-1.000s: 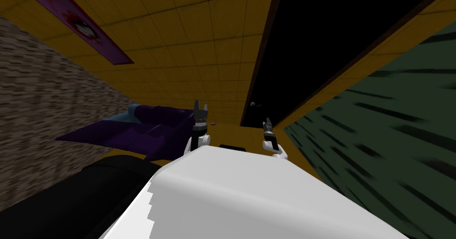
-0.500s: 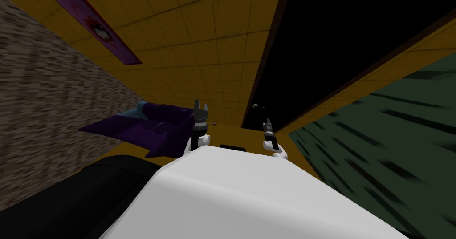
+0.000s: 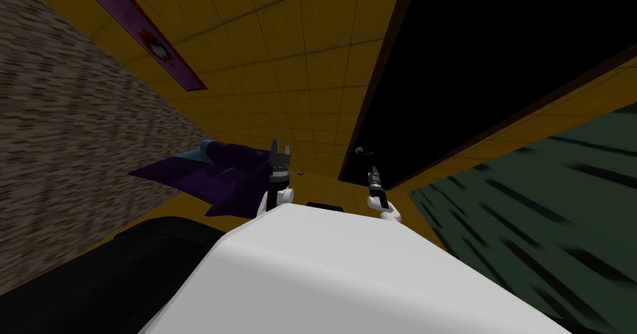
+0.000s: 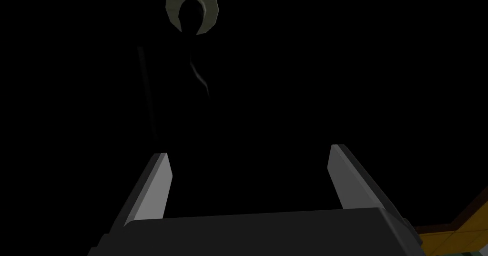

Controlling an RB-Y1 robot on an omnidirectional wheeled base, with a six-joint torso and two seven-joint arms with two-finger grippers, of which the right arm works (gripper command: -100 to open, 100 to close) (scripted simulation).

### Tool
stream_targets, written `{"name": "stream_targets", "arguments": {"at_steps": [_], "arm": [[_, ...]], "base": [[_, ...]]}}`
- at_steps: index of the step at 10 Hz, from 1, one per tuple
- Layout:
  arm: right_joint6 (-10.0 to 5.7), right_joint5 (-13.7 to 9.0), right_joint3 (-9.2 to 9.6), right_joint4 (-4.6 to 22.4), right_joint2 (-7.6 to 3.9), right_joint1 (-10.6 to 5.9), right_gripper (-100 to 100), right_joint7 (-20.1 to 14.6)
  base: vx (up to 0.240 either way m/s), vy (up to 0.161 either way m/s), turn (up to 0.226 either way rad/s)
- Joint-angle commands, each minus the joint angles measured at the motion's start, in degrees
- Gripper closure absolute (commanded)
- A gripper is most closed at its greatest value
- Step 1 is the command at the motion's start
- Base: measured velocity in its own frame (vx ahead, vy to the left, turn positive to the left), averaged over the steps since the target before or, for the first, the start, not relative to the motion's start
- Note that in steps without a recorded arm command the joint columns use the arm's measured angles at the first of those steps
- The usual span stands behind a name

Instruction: Pull the door open

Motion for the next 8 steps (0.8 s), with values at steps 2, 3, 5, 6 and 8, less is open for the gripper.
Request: {"name": "stream_targets", "arguments": {"at_steps": [2, 3, 5, 6, 8], "arm": [[-0.43, -0.7, -0.26, 4.0, -0.64, -1.90, -100, 0.1], [-0.60, -0.8, -0.33, 5.2, -0.80, -2.41, -100, 0.1], [-1.05, -1.3, -0.50, 8.2, -1.23, -3.73, -100, 0.1], [-1.33, -1.5, -0.60, 10.0, -1.49, -4.54, -100, 0.2], [-1.56, -1.8, -0.69, 11.5, -1.71, -5.23, -100, 0.2]], "base": [[0.094, -0.074, 0.147], [0.080, -0.098, 0.148], [0.076, -0.071, 0.116], [0.105, -0.085, 0.184], [0.070, -0.066, 0.074]]}}
